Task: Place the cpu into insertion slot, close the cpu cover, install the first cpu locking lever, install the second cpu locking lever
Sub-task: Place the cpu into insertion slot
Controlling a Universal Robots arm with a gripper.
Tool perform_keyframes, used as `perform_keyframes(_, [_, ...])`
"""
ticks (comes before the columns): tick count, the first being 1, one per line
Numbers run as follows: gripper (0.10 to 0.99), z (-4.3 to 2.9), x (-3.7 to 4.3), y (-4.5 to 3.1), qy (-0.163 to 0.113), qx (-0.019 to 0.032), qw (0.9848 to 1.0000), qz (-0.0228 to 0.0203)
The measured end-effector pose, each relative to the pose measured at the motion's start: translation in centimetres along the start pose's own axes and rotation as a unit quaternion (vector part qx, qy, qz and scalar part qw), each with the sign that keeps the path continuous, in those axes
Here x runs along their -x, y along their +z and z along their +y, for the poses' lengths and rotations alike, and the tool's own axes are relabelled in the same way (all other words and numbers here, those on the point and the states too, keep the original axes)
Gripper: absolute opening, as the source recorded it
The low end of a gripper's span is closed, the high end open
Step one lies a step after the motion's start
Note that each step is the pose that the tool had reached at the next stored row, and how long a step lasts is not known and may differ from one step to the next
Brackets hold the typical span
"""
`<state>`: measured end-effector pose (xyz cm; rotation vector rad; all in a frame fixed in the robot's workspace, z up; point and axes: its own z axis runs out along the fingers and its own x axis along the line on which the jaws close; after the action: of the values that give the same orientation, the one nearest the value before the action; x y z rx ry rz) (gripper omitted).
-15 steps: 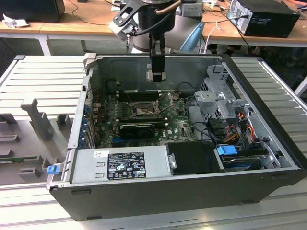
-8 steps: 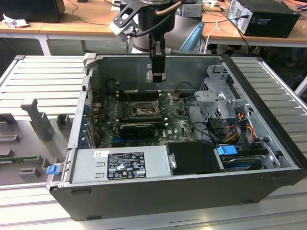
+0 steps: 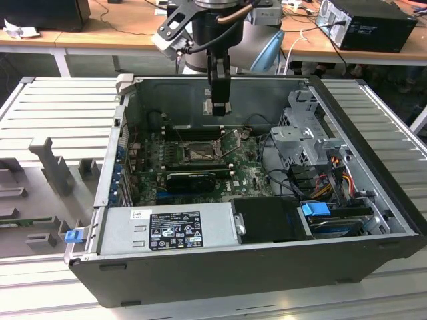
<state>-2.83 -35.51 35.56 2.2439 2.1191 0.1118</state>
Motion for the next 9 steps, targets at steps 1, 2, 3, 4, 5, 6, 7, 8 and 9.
perform_keyframes(1, [0.525,0.00,0.00,0.03,-0.001,0.0000,1.0000,0.0000])
perform_keyframes(2, [0.525,0.00,0.00,0.05,-0.001,0.0000,1.0000,0.0001])
perform_keyframes(3, [0.525,-0.01,0.00,0.10,-0.002,0.0000,1.0000,0.0001])
perform_keyframes(4, [0.525,-0.01,0.00,0.14,-0.002,0.0000,1.0000,0.0002])
perform_keyframes(5, [0.525,-0.01,0.00,0.16,-0.003,0.0000,1.0000,0.0002])
perform_keyframes(6, [0.525,-0.02,0.00,0.18,-0.003,0.0000,1.0000,0.0003])
perform_keyframes(7, [0.525,-0.02,0.01,0.21,-0.004,-0.0001,1.0000,0.0003])
perform_keyframes(8, [0.525,-0.02,0.01,0.24,-0.004,0.0000,1.0000,0.0003])
perform_keyframes(9, [0.525,-0.02,0.00,0.26,-0.004,-0.0001,1.0000,0.0004])
